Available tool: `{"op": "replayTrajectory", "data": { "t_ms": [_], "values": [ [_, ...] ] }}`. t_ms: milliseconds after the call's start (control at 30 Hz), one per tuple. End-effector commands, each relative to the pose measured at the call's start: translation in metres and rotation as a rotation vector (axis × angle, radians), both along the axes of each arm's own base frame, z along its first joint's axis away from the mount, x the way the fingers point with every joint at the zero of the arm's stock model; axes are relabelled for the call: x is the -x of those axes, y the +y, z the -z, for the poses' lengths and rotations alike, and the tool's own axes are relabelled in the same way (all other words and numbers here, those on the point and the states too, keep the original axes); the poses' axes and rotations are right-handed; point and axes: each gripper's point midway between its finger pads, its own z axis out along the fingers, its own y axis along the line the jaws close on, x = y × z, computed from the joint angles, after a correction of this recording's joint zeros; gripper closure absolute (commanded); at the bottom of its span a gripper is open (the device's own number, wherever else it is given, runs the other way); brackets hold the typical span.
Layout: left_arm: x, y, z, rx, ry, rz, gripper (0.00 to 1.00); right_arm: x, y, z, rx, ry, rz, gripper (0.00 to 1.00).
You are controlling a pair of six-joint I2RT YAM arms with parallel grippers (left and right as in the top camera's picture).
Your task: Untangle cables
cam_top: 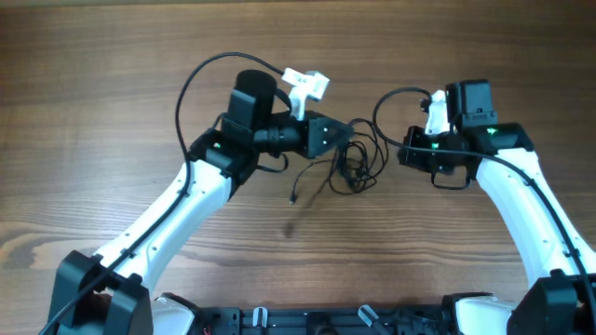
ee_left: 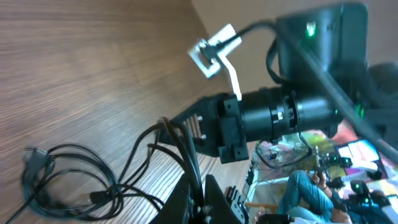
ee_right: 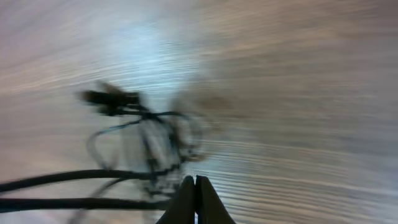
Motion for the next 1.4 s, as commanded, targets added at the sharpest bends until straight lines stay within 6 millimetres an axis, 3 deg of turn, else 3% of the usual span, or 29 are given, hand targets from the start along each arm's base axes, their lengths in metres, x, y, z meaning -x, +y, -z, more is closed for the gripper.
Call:
{"op": "replayTrajectory", "data": {
  "t_ms": [0,100,167,233,400,767,933,1033,1167,1367],
  "values": [
    [-0.006,0.018,-0.006,0.007,0.022,-0.026,0.96,0.009,-0.018,0.027,0.084,0.075,0.104,0.96],
    [-0.006,0.025,-0.003,0.006,0.057,-0.028,0.96,0.013,0.006,0.023,-0.042,0.064,-0.001,0.87],
    [-0.001,0.023,-0.009,0.036,0.052,0.012,0.96,0.013,0.033,0.009,-0.174,-0.002,-0.161,0.66],
    [-0.001,0.022,-0.011,0.045,0.041,0.018,0.96,0.011,0.043,0.0,-0.24,-0.032,-0.201,0.55],
    [-0.001,0.022,-0.011,0.04,0.016,0.026,0.96,-0.005,0.054,-0.014,-0.317,-0.102,-0.189,0.51],
    [0.004,0.019,-0.018,0.07,0.008,0.069,0.96,0.004,0.104,-0.027,-0.332,-0.24,-0.466,0.38],
    [-0.002,0.028,-0.009,0.027,-0.023,0.046,0.96,-0.01,0.058,0.005,-0.04,-0.177,-0.289,0.36],
    [-0.016,0.045,0.013,-0.067,0.022,-0.069,0.96,-0.003,0.069,-0.002,-0.099,-0.198,-0.372,0.31],
    [-0.02,0.051,0.013,-0.068,0.024,-0.086,0.96,0.006,0.089,-0.026,-0.207,-0.284,-0.511,0.27],
    [-0.029,0.061,0.015,-0.081,0.023,-0.129,0.96,0.009,0.089,-0.052,-0.189,-0.393,-0.56,0.26]
  ]
}}
